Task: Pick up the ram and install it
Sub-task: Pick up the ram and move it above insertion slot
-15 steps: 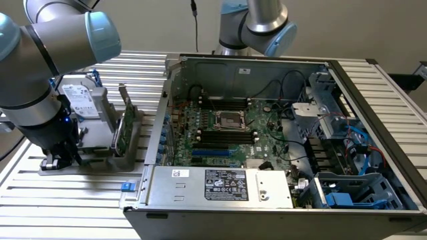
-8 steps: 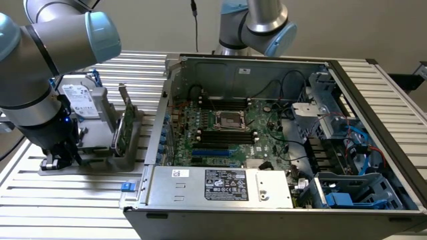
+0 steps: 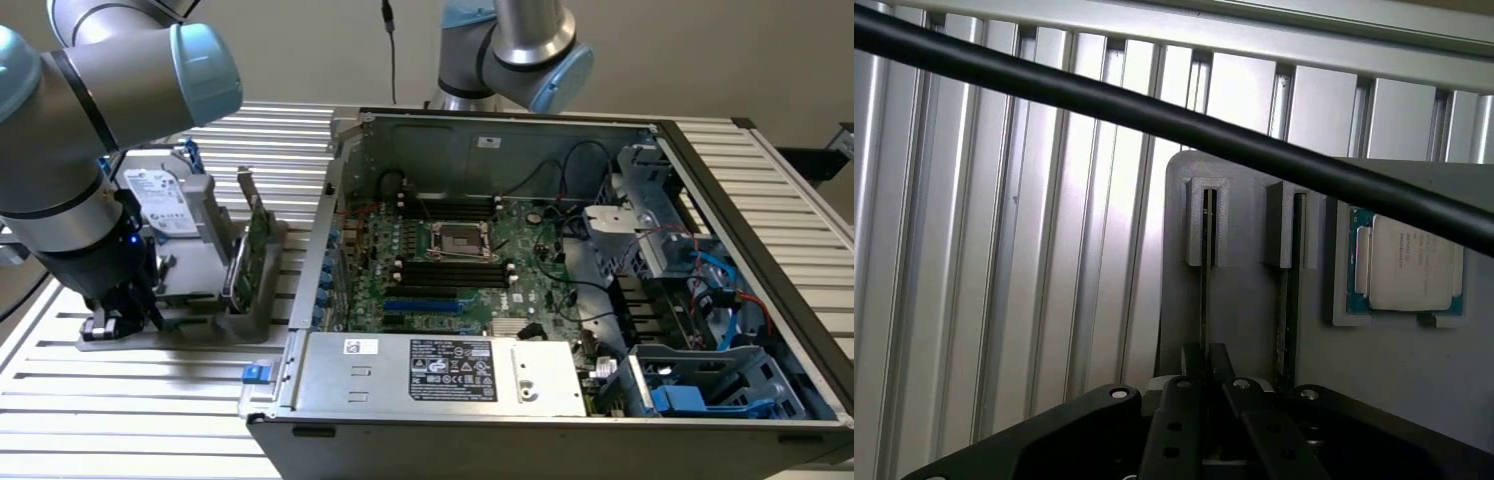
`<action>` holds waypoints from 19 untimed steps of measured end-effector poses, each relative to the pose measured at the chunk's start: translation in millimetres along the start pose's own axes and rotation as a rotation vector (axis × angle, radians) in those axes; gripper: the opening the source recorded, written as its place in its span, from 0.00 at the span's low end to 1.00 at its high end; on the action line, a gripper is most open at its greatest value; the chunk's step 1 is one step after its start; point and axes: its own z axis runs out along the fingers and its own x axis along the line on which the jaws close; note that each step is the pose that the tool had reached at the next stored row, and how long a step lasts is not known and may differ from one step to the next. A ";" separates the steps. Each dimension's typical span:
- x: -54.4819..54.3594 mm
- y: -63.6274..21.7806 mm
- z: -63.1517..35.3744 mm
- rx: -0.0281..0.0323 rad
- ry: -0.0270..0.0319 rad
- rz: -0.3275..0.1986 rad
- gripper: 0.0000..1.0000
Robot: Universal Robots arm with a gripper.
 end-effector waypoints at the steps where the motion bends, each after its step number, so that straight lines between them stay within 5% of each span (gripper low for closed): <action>1: 0.0 0.0 0.0 0.0000 0.0000 0.000 0.14; 9: -0.2 0.1 -1.7 -0.0008 -0.0005 0.000 0.14; 19: -1.3 1.5 -22.9 -0.0184 -0.0020 0.001 0.14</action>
